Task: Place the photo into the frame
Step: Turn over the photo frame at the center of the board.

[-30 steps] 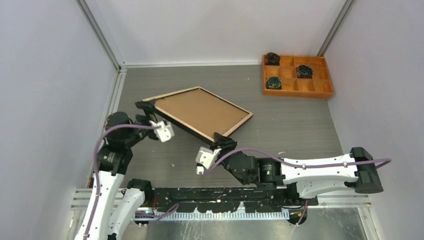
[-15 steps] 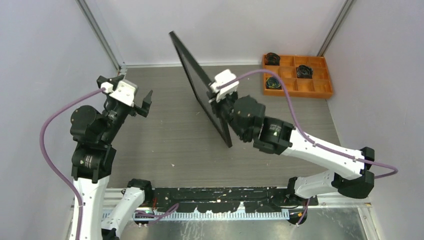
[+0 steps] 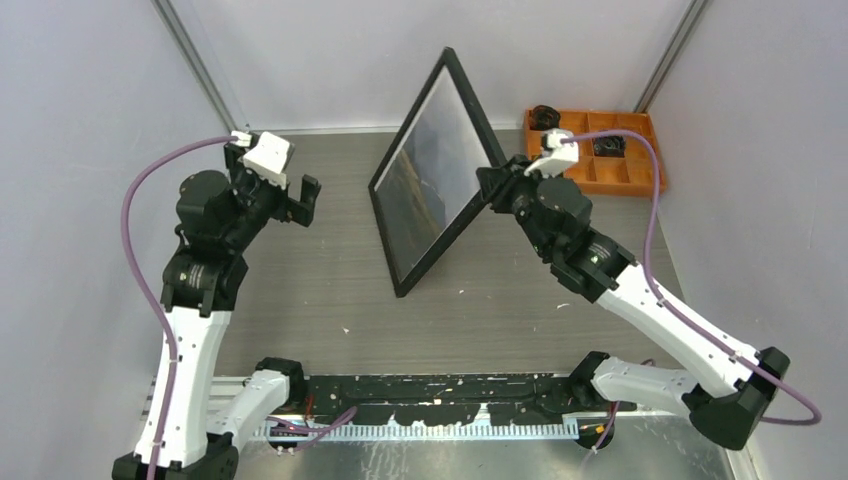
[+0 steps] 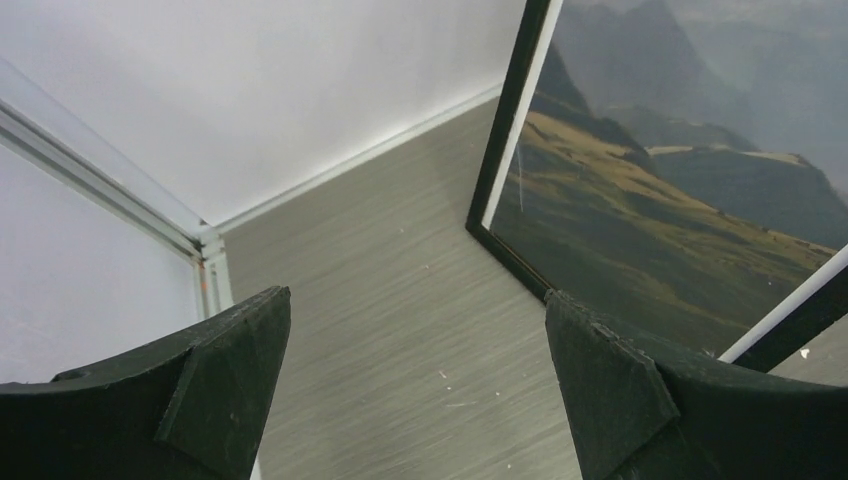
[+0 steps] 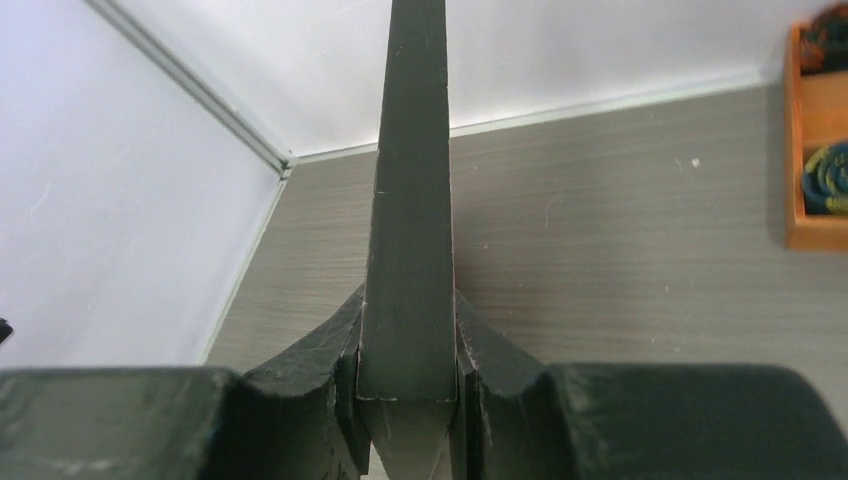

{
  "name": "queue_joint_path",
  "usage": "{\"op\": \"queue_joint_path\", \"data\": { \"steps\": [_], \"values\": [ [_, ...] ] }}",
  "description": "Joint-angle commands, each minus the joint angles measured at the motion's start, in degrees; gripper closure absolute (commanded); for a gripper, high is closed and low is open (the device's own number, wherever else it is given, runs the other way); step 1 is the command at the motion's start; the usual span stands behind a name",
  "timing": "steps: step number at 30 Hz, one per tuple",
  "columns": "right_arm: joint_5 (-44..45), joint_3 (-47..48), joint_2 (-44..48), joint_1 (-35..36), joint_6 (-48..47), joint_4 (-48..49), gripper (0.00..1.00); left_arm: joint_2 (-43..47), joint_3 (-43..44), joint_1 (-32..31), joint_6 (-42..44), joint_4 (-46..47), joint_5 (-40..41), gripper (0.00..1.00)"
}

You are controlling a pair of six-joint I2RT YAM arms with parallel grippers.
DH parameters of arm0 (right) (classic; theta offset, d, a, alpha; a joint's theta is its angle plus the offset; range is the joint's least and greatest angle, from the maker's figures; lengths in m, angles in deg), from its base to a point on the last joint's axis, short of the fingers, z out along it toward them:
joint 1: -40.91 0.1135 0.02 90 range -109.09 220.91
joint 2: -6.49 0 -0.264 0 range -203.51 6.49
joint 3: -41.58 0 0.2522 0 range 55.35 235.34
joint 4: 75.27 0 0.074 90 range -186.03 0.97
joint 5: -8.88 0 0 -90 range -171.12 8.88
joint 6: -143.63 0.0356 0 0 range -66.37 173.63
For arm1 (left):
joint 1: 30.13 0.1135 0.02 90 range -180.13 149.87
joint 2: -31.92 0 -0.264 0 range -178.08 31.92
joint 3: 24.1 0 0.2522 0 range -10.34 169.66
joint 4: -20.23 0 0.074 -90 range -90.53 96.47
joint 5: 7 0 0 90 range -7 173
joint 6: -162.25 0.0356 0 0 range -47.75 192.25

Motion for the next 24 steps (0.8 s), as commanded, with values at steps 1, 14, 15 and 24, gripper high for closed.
{"op": "queue_joint_path", "data": {
  "steps": [1, 14, 15, 24],
  "values": [
    [-2.2, -8.3, 5.9, -2.5, 12.2, 9.0, 0.99, -3.2, 3.0, 0.2, -1.5, -4.2, -1.8, 0.00],
    [8.8, -32.9, 13.2, -3.1, 31.9, 19.1, 0.99, -8.3, -0.6, 2.1, 4.1, -10.0, -2.3, 0.00],
    [9.0, -33.8, 13.0, -3.1, 33.8, 19.1, 0.99, -8.4, -1.0, 2.7, 4.3, -10.0, -2.3, 0.00],
    [9.2, -43.6, 7.9, -3.1, 47.4, 23.7, 0.99, -9.5, -4.3, 11.1, 6.0, -8.2, -6.2, 0.00]
  ]
}}
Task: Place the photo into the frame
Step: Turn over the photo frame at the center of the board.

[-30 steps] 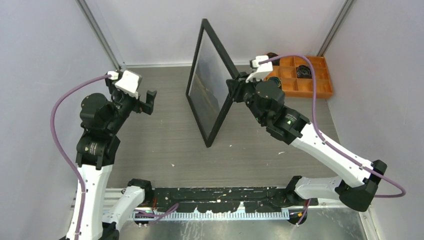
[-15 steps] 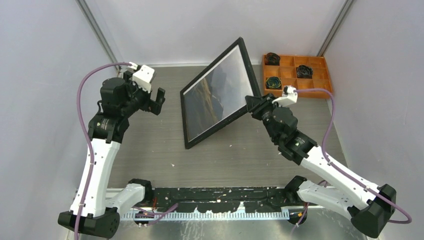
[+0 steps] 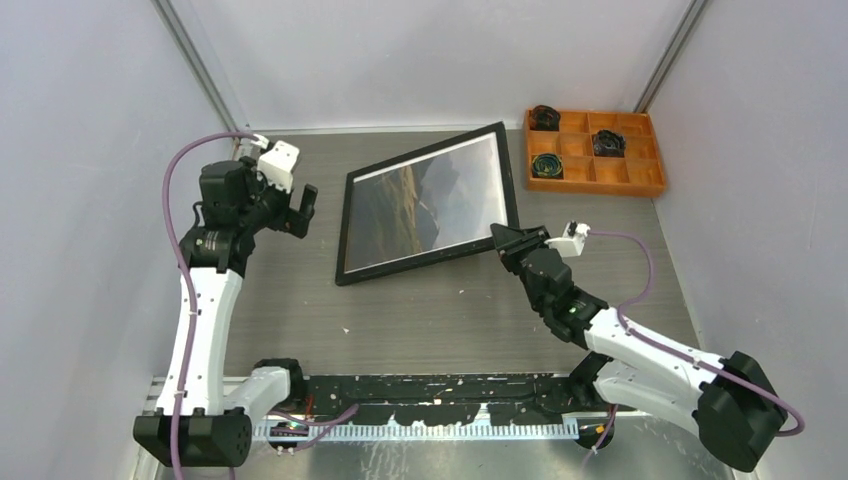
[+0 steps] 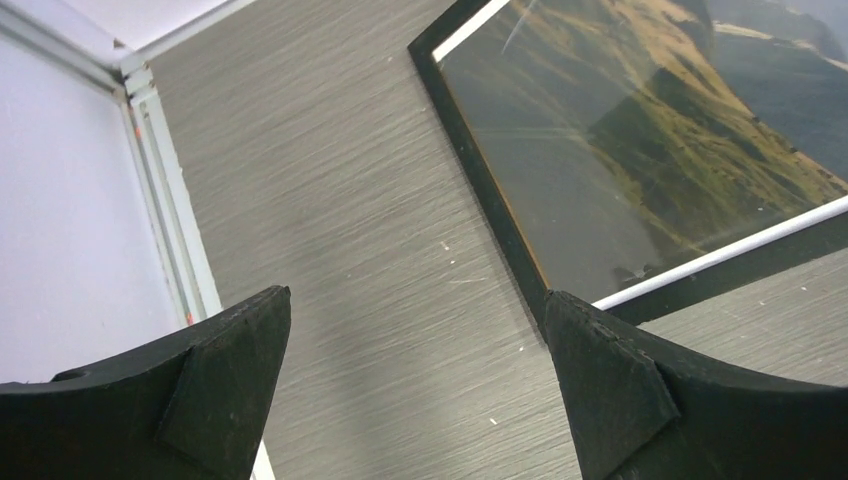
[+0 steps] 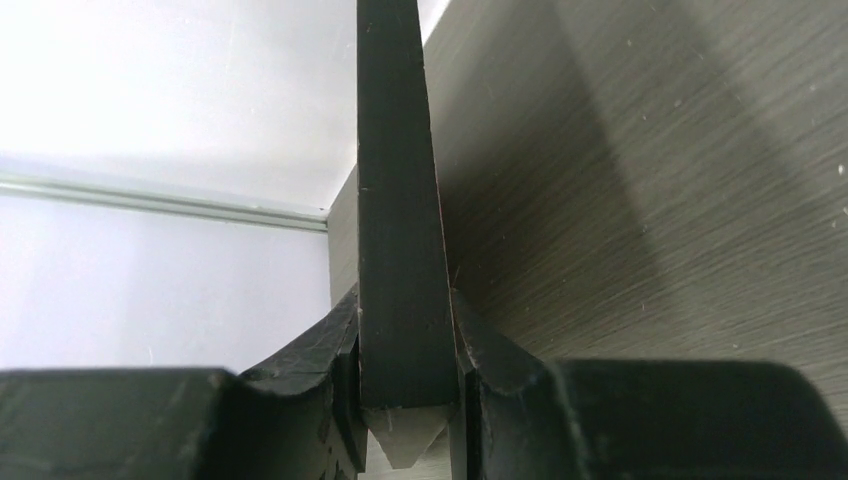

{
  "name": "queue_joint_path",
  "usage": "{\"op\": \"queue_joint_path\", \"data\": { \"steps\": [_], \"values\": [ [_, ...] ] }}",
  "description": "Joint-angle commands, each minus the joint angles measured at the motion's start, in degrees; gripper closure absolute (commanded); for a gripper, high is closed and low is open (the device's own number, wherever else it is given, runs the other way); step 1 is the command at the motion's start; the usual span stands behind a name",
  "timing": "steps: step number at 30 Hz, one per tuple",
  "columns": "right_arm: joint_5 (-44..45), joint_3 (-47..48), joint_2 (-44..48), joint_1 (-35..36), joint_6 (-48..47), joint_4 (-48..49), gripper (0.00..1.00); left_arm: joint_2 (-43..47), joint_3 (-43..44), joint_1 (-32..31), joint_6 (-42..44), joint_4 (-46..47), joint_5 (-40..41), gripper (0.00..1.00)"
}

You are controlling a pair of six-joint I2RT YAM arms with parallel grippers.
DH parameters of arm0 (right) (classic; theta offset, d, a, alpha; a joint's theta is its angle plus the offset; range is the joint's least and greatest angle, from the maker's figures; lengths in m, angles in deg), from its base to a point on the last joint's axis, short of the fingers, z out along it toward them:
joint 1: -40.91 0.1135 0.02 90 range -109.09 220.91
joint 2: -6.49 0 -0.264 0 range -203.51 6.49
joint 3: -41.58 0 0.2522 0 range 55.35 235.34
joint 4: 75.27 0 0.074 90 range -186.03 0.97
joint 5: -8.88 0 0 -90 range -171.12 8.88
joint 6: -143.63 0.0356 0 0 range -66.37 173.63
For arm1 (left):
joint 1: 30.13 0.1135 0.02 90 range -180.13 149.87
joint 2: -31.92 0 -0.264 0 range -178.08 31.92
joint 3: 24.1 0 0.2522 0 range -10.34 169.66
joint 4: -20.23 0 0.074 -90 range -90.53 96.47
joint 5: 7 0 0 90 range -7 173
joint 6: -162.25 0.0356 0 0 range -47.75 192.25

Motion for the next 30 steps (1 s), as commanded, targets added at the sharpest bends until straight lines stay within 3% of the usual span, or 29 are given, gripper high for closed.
{"op": "queue_joint_path", "data": {
  "steps": [1, 7, 19, 26, 28, 29, 30],
  "values": [
    [1.2, -1.8, -3.1, 0.3, 3.9, 1.1, 0.99, -0.6, -1.2, 4.4, 1.6, 1.3, -3.3, 0.00],
    [-1.0, -5.3, -9.5, 0.2, 8.7, 5.2, 0.98, -3.8, -2.8, 7.4, 2.9, 0.9, -5.2, 0.00],
    [-5.7, -11.2, -20.7, 0.3, 13.1, 13.6, 0.85, -6.1, -6.6, 8.9, 3.6, 2.7, -6.2, 0.00],
    [-7.6, -11.2, -26.1, 0.3, 14.7, 14.6, 0.50, -6.7, -7.3, 9.2, 3.0, 3.3, -6.5, 0.00],
    [-7.9, -11.2, -26.9, 0.3, 14.9, 14.3, 0.33, -6.8, -7.5, 9.4, 2.8, 3.8, -6.6, 0.00],
    [-8.1, -11.2, -27.0, 0.3, 15.3, 13.7, 0.07, -6.9, -7.6, 9.5, 2.7, 3.8, -6.7, 0.00],
    [-8.3, -11.1, -27.0, 0.3, 15.3, 13.5, 0.01, -7.0, -7.6, 9.6, 2.5, 3.9, -6.8, 0.00]
  ]
}}
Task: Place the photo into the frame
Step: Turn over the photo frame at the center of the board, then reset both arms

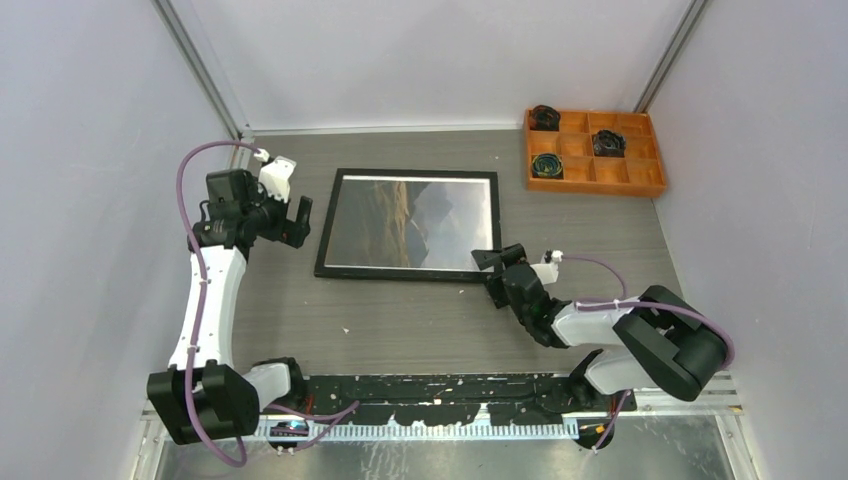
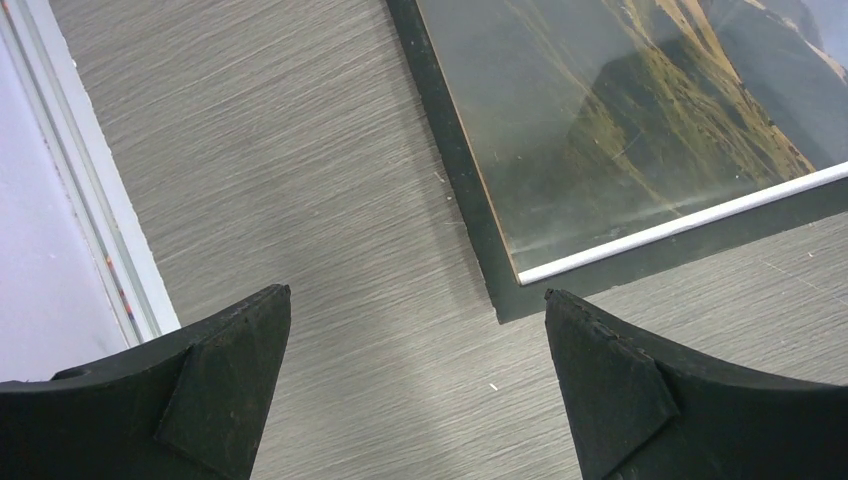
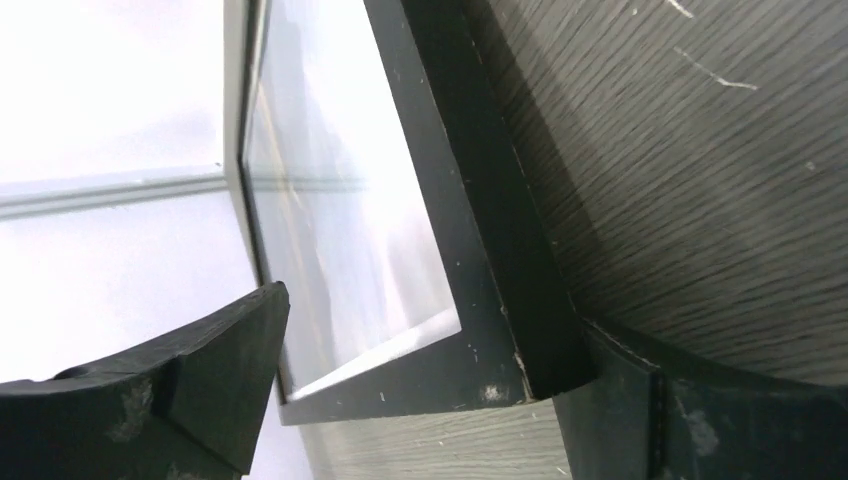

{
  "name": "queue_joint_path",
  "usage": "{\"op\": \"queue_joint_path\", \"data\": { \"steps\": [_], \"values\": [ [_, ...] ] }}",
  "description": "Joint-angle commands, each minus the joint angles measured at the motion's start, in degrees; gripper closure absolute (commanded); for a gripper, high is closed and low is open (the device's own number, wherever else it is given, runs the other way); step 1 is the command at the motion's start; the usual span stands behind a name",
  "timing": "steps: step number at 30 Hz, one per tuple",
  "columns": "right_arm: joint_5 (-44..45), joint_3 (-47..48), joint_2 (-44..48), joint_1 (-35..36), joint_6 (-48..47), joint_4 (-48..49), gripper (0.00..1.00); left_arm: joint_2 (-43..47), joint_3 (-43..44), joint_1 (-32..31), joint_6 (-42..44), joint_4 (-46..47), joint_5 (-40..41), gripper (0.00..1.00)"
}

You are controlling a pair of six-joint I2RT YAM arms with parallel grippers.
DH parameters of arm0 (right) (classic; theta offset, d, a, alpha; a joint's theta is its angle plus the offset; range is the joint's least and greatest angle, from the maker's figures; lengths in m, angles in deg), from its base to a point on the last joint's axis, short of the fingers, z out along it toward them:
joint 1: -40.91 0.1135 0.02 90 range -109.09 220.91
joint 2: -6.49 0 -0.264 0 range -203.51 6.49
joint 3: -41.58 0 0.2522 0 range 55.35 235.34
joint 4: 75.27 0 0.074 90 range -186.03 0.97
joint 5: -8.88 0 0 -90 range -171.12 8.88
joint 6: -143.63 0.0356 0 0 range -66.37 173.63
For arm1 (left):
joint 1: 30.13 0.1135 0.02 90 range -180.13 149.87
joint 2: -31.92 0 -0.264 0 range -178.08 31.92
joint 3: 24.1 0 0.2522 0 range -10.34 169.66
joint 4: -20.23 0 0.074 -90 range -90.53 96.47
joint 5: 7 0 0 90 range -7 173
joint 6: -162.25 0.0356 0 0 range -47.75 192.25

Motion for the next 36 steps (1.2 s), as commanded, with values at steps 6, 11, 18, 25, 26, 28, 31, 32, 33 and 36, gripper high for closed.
{"op": "queue_joint_path", "data": {
  "steps": [6, 11, 18, 25, 26, 28, 31, 32, 33, 36],
  "values": [
    [-2.2, 1.9, 2.6, 0.2, -4.4, -13.9, 0.00, -0.6, -0.4, 1.5, -0.9, 2.9, -1.9, 0.00],
    [-9.0, 10.1, 9.2, 0.2, -7.0, -41.8, 0.00, -3.0, 0.8, 2.1, -1.0, 1.6, -1.2, 0.00],
    [-11.8, 18.6, 21.2, 0.2, -15.6, -75.4, 0.00, -4.2, 1.3, 3.0, -2.2, 1.5, -3.8, 0.00],
    [-3.1, 28.6, 23.5, -0.5, -24.5, -83.2, 0.00, -5.5, -0.5, 3.0, -3.1, 3.1, -5.4, 0.00],
    [-2.5, 29.5, 23.6, -1.0, -26.1, -80.7, 0.00, -6.0, -0.9, 3.0, -3.2, 3.3, -5.5, 0.00],
    [3.4, 30.8, 22.9, -1.3, -31.1, -74.1, 0.00, -7.1, -1.8, 3.0, -3.4, 4.0, -6.5, 0.00],
    [15.1, 30.0, 20.6, -1.6, -43.2, -60.7, 0.00, -9.0, -4.7, 3.0, -4.9, 7.5, -8.6, 0.00],
    [19.6, 29.4, 19.7, -1.6, -46.8, -56.8, 0.00, -9.7, -6.1, 3.1, -5.9, 9.5, -9.5, 0.00],
    [24.6, 28.6, 18.7, -1.8, -50.8, -52.1, 0.00, -10.2, -7.7, 3.0, -7.2, 12.1, -10.2, 0.00],
    [34.4, 23.4, 16.3, -3.9, -65.6, -32.9, 0.00, -11.1, -13.2, 3.0, -11.9, 23.1, -12.3, 0.00]
  ]
}}
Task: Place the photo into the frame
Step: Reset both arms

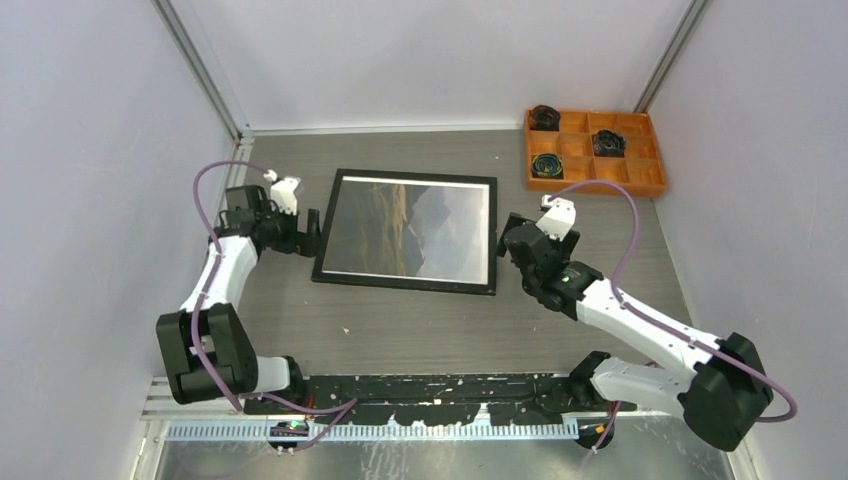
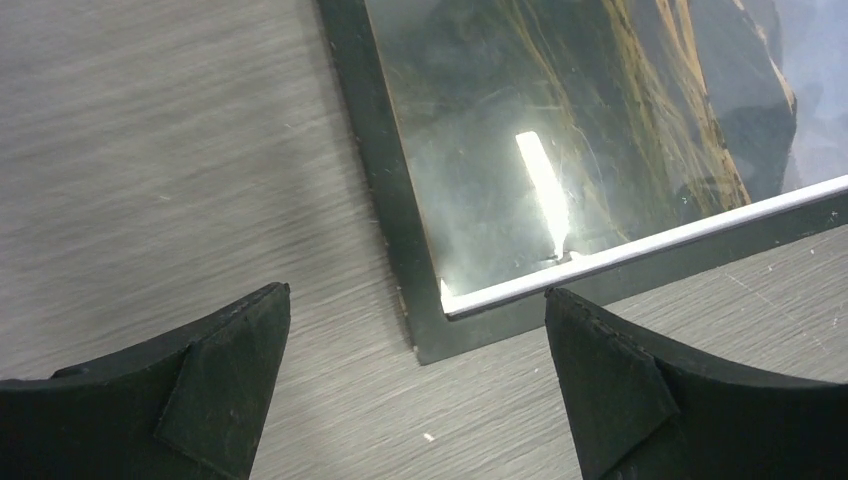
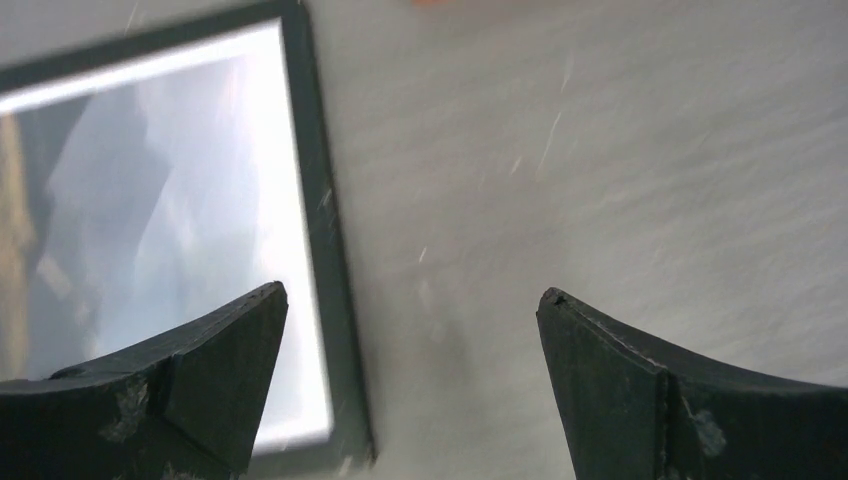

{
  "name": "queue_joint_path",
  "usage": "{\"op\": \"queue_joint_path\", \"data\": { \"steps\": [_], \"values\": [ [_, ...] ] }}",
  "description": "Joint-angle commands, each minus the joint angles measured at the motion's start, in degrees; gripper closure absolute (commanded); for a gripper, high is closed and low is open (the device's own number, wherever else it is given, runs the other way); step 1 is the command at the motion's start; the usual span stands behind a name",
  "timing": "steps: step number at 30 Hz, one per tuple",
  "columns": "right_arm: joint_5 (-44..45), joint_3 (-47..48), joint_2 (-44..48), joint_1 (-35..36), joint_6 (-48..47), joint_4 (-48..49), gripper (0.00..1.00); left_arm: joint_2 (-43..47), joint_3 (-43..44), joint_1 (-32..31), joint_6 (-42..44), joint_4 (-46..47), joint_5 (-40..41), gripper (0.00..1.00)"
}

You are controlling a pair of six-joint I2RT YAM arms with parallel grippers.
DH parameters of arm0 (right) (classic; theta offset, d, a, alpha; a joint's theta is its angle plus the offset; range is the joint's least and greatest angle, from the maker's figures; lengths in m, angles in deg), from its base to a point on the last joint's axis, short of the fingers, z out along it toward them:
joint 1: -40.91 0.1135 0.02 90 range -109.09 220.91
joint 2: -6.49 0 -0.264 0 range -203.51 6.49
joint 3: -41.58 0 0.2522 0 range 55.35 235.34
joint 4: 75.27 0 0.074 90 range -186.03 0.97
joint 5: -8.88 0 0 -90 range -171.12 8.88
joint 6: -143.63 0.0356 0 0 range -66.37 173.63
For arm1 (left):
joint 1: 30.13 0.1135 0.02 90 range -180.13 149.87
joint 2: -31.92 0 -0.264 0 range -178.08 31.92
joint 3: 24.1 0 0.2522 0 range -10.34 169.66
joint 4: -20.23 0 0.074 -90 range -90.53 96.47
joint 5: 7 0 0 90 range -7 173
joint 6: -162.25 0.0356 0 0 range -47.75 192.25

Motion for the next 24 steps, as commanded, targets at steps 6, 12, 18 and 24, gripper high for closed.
{"op": "queue_joint_path", "data": {
  "steps": [6, 12, 18, 24],
  "values": [
    [21.5, -12.4, -6.6, -15.5, -22.3, 44.3, 0.00, -1.7, -20.4, 0.4, -14.7, 45.8, -7.9, 0.00],
    [17.1, -16.3, -9.5, -24.8, -25.2, 58.0, 0.00, -6.2, -29.2, 0.3, -18.7, 71.0, -4.8, 0.00],
    [12.2, -18.2, -14.6, -28.8, -31.2, 62.6, 0.00, -11.7, -35.6, 0.3, -20.7, 90.4, -2.2, 0.00],
    [5.2, -19.5, -22.4, -33.8, -31.0, 72.3, 0.00, -10.8, -37.3, -1.8, -18.7, 90.9, 1.8, 0.00]
  ]
}}
